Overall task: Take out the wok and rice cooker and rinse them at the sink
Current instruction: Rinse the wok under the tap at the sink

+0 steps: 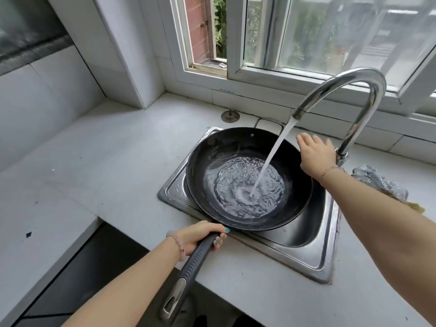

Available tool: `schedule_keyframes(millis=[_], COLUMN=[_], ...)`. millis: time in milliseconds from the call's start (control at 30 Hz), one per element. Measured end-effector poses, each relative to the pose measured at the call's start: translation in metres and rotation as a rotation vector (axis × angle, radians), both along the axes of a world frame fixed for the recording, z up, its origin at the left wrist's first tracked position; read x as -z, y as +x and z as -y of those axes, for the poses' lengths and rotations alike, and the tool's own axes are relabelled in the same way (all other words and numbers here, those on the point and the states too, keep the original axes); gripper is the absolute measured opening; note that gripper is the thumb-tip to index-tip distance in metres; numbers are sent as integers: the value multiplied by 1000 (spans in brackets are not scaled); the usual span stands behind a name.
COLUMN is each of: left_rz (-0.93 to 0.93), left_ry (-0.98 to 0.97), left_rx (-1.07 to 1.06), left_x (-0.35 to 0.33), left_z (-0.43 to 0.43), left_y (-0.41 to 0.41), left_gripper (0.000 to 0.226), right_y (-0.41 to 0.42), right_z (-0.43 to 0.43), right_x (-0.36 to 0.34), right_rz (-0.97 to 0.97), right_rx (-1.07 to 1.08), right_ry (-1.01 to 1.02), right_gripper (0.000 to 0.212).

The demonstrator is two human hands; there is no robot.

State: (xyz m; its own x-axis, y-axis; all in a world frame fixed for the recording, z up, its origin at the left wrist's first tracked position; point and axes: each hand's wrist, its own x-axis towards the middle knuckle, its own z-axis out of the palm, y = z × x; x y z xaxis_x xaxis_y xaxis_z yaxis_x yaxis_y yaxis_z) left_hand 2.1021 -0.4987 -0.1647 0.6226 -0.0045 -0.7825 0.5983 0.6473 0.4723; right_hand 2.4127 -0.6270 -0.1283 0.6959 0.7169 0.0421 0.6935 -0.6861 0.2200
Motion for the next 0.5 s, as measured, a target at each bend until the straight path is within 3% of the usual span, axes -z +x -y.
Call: schedule_keyframes(millis=[300, 500], left_rz=[18, 52], left_ry=[55, 101], left_rx=[27, 6], left_x=[-2, -2], left_z=[2, 4], left_y=[-2, -7], left_gripper=[16, 15], right_y=[-17, -28], right_z=[14, 22], right_x=[-2, 0], right_rz=[72, 113], right_rx=[28, -11], right_ry=[-19, 43], right_gripper=[59, 40])
